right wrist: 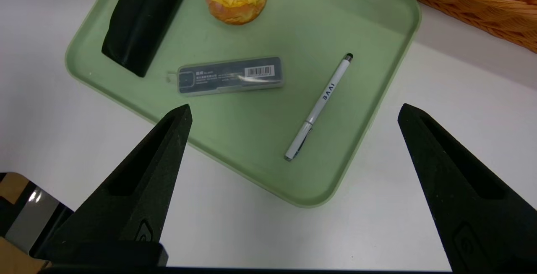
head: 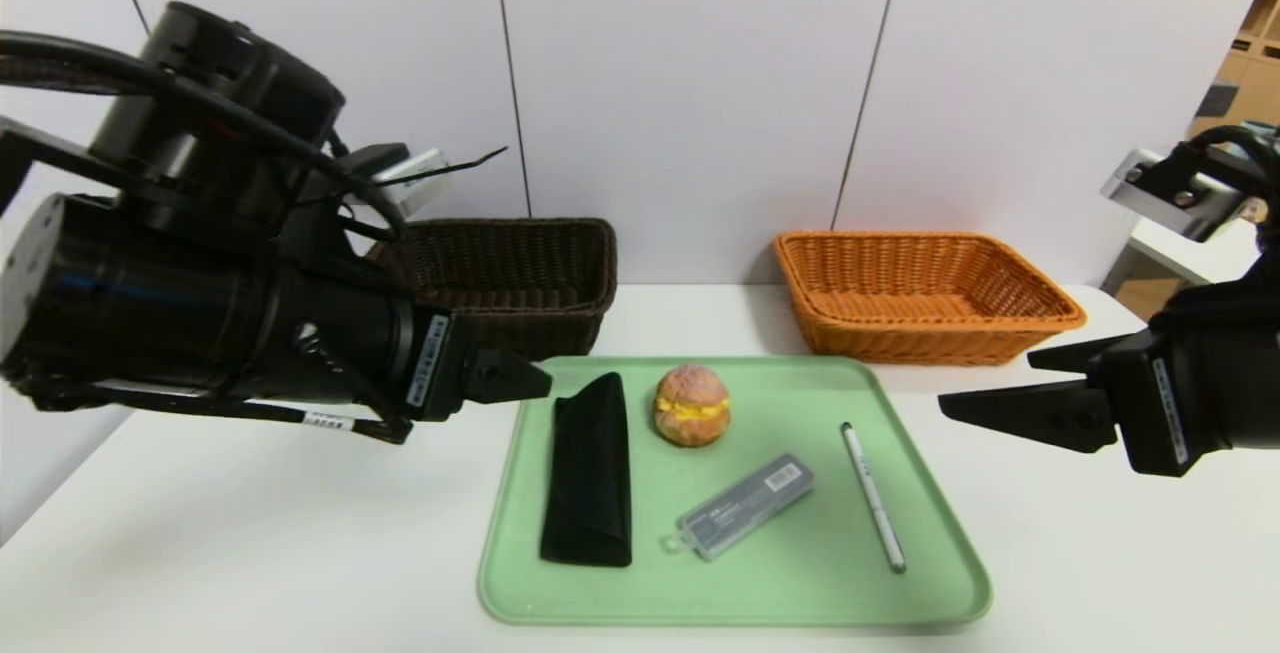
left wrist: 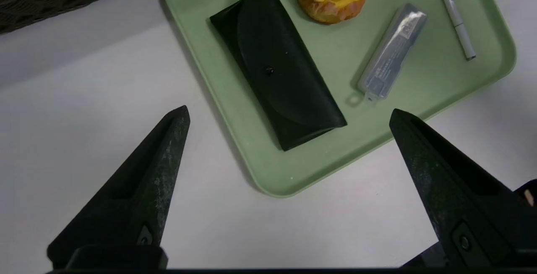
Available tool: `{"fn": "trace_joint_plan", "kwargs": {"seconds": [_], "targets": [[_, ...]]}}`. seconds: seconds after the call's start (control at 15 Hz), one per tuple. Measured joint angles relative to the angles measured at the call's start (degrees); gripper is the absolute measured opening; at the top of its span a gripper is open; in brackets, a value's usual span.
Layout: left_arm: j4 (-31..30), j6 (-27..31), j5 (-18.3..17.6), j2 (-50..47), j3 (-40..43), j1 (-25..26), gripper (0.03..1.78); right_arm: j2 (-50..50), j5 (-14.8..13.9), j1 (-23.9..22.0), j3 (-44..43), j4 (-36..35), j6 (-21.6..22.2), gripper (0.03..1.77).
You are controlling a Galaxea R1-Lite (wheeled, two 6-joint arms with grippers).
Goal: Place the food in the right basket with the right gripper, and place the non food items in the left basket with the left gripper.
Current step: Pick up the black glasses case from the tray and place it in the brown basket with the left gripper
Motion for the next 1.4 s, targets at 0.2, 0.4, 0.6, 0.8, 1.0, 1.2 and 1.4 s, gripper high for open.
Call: {"fn": "trace_joint_plan", "kwargs": {"seconds": [0.2,0.4,0.6,0.8,1.0,1.2,1.4], "targets": [[0.7,-7.3,4.5,5.7,-5.3,-3.6,1.69,1.8,-0.1,0.2,-0.9,0.0,1.6,1.7],[4.8,-12.5,11.3,11.5,-10.2,-6.8,1.69,2.2,-0.4,0.1,-2.0,0.1,2.5,1.7],[7.6,-16.4,12.3,15.9,-13.4,-7.7,1.69,2.4,-0.4,0.1,-2.3,0.1,2.8,1.7],[7.9,-17.4,12.7,18.9,-13.9,-7.9,1.69,2.4,-0.3,0.1,-2.3,0.0,2.9,1.7],[7.9,-17.7,14.5,21.5,-13.9,-7.8,1.69,2.5,-0.5,0.1,-2.3,0.0,2.8,1.7],[7.7,-17.9,14.6,23.6,-13.9,-7.8,1.69,2.5,-0.6,0.1,-2.4,0.0,2.8,1.7],[7.7,-18.2,14.6,25.4,-13.9,-7.9,1.69,2.5,-0.6,0.0,-2.4,0.0,2.9,1.7]]}}
